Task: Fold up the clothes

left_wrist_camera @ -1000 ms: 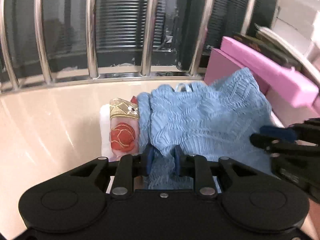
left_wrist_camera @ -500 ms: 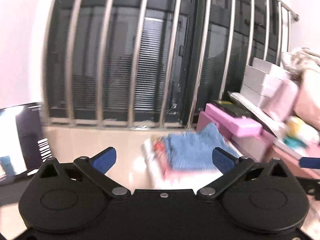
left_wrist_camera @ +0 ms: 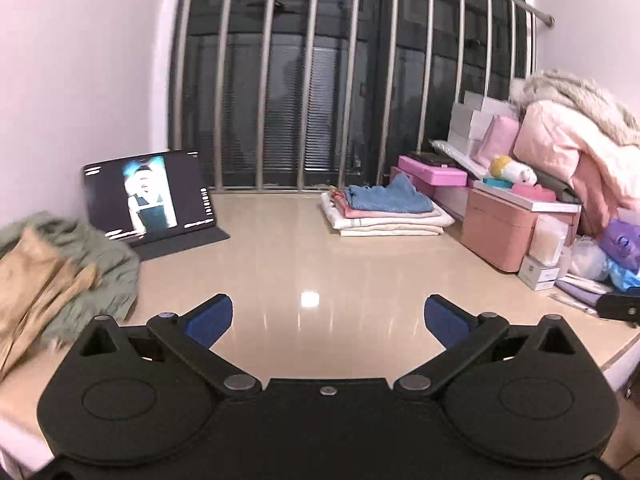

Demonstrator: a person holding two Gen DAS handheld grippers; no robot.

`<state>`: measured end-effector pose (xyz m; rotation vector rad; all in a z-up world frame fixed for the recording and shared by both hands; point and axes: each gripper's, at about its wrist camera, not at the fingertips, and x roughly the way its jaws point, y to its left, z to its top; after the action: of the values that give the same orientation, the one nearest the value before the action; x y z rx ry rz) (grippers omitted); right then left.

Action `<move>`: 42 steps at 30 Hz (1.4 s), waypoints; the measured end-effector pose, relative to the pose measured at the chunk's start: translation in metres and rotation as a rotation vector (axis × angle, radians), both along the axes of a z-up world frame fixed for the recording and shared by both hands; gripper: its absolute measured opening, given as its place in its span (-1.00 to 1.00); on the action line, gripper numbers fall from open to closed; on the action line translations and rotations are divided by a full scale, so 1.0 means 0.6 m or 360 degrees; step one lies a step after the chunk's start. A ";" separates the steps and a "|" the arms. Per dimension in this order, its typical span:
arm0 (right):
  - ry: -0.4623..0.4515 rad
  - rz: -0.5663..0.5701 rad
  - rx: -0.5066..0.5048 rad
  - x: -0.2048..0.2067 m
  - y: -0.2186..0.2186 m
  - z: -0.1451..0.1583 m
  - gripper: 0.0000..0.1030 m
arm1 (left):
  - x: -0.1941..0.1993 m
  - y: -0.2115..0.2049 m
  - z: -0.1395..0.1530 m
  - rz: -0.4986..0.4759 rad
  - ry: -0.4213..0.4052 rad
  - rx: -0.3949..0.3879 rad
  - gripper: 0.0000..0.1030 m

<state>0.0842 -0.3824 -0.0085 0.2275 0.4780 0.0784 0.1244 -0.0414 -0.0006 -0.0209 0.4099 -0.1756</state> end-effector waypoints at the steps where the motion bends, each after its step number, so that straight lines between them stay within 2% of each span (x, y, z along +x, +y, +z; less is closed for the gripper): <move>1: -0.0015 0.0008 -0.0012 -0.008 0.006 0.005 1.00 | -0.016 -0.001 0.000 0.0017 0.0004 0.0003 1.00; 8: -0.0142 0.0049 -0.0014 -0.095 0.074 0.038 1.00 | -0.117 0.005 0.005 0.0084 -0.0044 -0.0036 1.00; 12: -0.0162 0.0044 0.0029 -0.141 0.104 0.039 1.00 | -0.159 0.007 0.003 0.0127 -0.0024 -0.0093 1.00; 17: -0.0151 0.0063 0.0011 -0.174 0.115 0.037 1.00 | -0.197 0.005 -0.004 0.0156 0.0012 -0.0061 1.00; 23: -0.0116 0.0111 0.0019 -0.176 0.132 0.036 1.00 | -0.210 -0.009 0.000 0.0123 0.0010 0.0032 1.00; 28: -0.0087 0.0123 0.0016 -0.167 0.131 0.031 1.00 | -0.205 -0.008 0.007 0.0177 -0.0026 0.0050 1.00; 35: -0.0088 0.0068 0.0026 -0.155 0.120 0.028 1.00 | -0.186 -0.028 0.013 0.0082 -0.0078 0.0115 1.00; 42: -0.0116 0.0117 0.0009 -0.145 0.133 0.022 1.00 | -0.172 -0.037 0.012 0.0030 -0.0070 0.0180 1.00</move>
<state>-0.0030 -0.3027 0.0045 0.2118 0.4135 0.1590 0.0210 -0.0635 0.0067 0.0901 0.3753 -0.1337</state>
